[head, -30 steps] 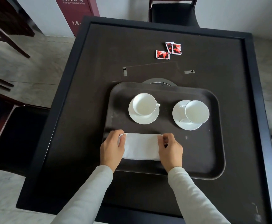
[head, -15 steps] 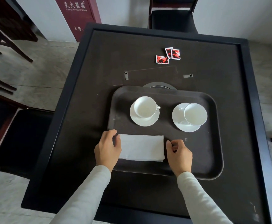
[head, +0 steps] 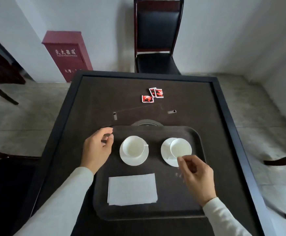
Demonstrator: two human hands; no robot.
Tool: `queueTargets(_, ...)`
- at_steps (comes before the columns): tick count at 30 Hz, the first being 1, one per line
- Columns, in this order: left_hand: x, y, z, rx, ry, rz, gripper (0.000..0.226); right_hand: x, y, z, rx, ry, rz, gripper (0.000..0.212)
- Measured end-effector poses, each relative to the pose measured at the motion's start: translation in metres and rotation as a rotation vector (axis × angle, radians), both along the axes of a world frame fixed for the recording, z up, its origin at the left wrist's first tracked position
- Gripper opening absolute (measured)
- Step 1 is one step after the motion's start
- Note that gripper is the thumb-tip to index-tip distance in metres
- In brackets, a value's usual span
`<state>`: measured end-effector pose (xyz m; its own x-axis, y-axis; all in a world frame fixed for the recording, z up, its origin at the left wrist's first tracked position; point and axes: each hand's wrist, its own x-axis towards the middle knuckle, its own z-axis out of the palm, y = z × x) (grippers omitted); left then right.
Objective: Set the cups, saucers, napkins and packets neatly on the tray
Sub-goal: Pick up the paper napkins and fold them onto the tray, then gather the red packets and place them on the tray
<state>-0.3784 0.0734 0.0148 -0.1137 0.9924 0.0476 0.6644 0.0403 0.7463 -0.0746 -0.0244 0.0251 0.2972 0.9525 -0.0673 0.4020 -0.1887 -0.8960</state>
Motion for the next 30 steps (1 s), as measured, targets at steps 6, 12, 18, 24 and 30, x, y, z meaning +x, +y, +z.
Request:
queueTargets(6,0.049,0.090,0.037,-0.191,-0.157,-0.129,0.032,0.037,0.107,0.024,-0.014,-0.032,0.102,0.009)
queueTargets(12,0.097,0.171,0.035,-0.284,-0.081,-0.149,0.032,0.055,0.218,0.003,-0.131,-0.062,0.217,0.008)
queueTargets(18,0.117,0.242,-0.007,-0.287,-0.048,-0.116,0.028,0.037,0.295,-0.054,-0.266,0.015,0.217,0.011)
queueTargets(24,0.117,0.289,-0.049,-0.279,-0.022,-0.140,0.027,0.008,0.346,-0.096,-0.273,-0.317,0.235,0.014)
queueTargets(30,0.108,0.309,-0.071,-0.303,-0.034,-0.144,0.029,-0.028,0.391,-0.101,-0.079,-0.600,0.448,0.030)
